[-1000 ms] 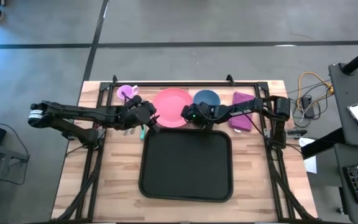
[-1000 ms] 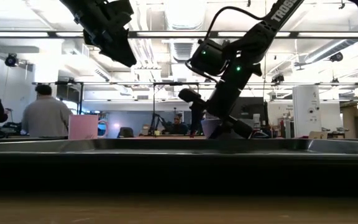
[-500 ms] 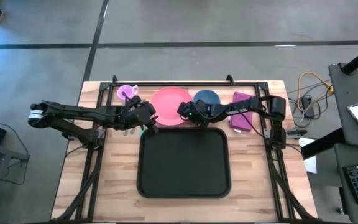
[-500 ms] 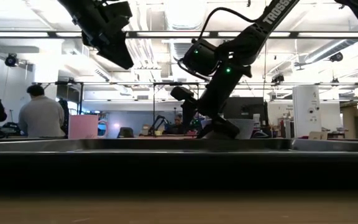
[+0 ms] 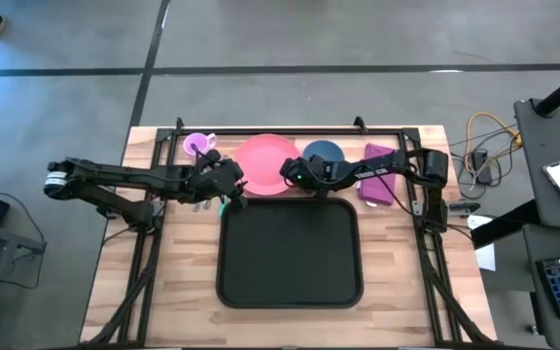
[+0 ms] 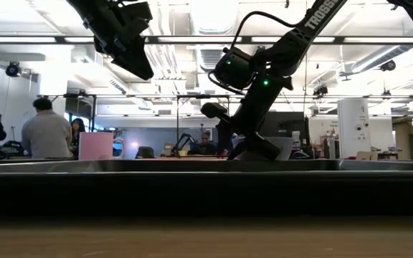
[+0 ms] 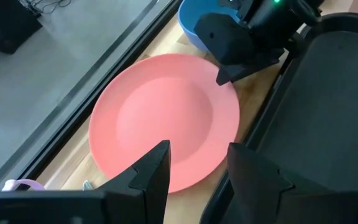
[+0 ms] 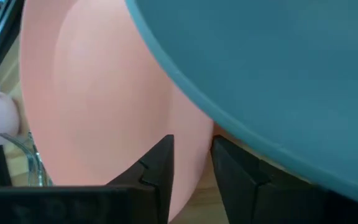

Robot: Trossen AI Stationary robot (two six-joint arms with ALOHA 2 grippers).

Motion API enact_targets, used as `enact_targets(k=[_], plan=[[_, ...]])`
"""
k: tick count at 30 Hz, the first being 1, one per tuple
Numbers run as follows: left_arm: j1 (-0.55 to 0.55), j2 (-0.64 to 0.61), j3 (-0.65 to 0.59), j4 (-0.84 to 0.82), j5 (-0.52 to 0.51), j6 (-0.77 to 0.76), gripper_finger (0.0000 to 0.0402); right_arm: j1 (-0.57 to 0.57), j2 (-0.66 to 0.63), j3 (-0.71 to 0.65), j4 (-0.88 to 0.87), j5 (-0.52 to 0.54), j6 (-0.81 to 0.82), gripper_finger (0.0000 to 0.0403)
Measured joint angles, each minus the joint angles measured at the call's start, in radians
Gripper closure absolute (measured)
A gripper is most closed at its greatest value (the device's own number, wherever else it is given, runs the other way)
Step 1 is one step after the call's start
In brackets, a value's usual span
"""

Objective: Set up tray
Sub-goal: Put the pink plate on the black tray, then put the light purple mug on the top left of the black tray

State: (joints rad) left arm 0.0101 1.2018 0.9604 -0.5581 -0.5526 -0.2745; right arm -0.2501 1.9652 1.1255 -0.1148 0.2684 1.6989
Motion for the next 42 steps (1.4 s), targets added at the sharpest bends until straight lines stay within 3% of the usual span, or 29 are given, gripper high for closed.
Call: enact_targets(k=[6, 12, 15, 19, 28, 33, 42], plan=[[0.0, 0.0, 0.0, -0.001, 0.0, 0.0, 0.0261, 0.0, 0.0, 0.0, -0.006, -0.019, -0.013, 0.0331], [0.0, 0.0, -0.001, -0.056, -0.001, -0.02, 0.0261, 0.01, -0.011, -0.003, -0.018, -0.061, -0.078, 0.0323], [0.005, -0.001, 0.001, -0.152, 0.001, -0.119, 0.0261, 0.02, -0.015, -0.003, -0.031, -0.065, -0.102, 0.0313], [0.052, -0.009, 0.004, -0.322, -0.001, -0.28, 0.0261, 0.044, -0.032, -0.005, -0.047, -0.066, -0.259, 0.0296], [0.304, -0.013, 0.023, -0.36, -0.002, -0.254, 0.0245, 0.105, -0.119, -0.004, -0.051, -0.058, -0.666, 0.0221], [0.46, -0.012, 0.026, -0.345, 0.04, -0.053, 0.021, 0.139, -0.174, -0.003, -0.085, -0.068, -0.754, 0.0172], [0.707, 0.054, 0.009, -0.286, 0.236, 0.082, 0.0187, 0.168, -0.276, -0.003, -0.126, -0.067, -0.813, 0.0114]])
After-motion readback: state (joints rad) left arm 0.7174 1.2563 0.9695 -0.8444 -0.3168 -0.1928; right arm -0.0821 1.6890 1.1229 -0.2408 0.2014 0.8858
